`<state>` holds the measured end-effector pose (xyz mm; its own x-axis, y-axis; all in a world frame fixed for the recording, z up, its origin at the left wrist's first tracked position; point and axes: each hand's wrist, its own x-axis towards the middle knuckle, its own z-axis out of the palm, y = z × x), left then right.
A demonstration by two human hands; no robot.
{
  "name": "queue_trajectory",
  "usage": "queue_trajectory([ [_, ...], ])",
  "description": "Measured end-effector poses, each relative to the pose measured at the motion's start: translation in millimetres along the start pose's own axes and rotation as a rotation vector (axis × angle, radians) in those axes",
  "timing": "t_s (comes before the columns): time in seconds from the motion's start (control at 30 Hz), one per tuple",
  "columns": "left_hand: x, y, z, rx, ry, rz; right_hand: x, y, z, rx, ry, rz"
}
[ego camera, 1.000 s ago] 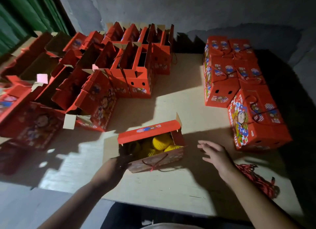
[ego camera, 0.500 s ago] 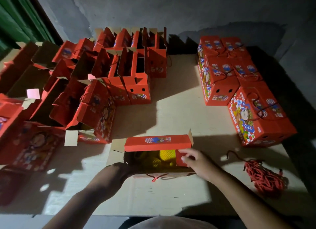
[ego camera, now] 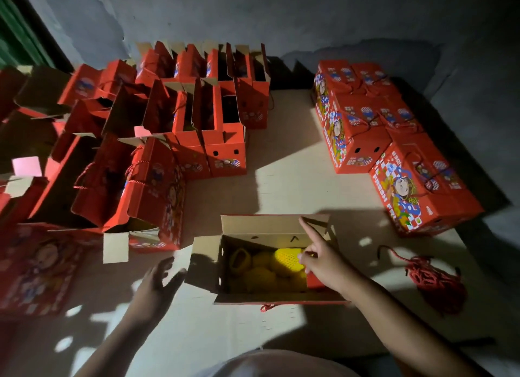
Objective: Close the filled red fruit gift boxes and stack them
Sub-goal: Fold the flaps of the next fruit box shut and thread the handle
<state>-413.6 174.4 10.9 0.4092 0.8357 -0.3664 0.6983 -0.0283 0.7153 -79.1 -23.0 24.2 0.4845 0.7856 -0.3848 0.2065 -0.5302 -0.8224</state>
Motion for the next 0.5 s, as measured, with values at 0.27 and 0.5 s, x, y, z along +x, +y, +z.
queue_trajectory([
  [0.27,27,-27,9,-0.675,-0.192,-0.329,19,0,1,-0.038,0.069,0.026],
  [0.5,24,6,6,-0.707,-0.235,-0.204,19,9,0,0.006,0.062,0.017],
])
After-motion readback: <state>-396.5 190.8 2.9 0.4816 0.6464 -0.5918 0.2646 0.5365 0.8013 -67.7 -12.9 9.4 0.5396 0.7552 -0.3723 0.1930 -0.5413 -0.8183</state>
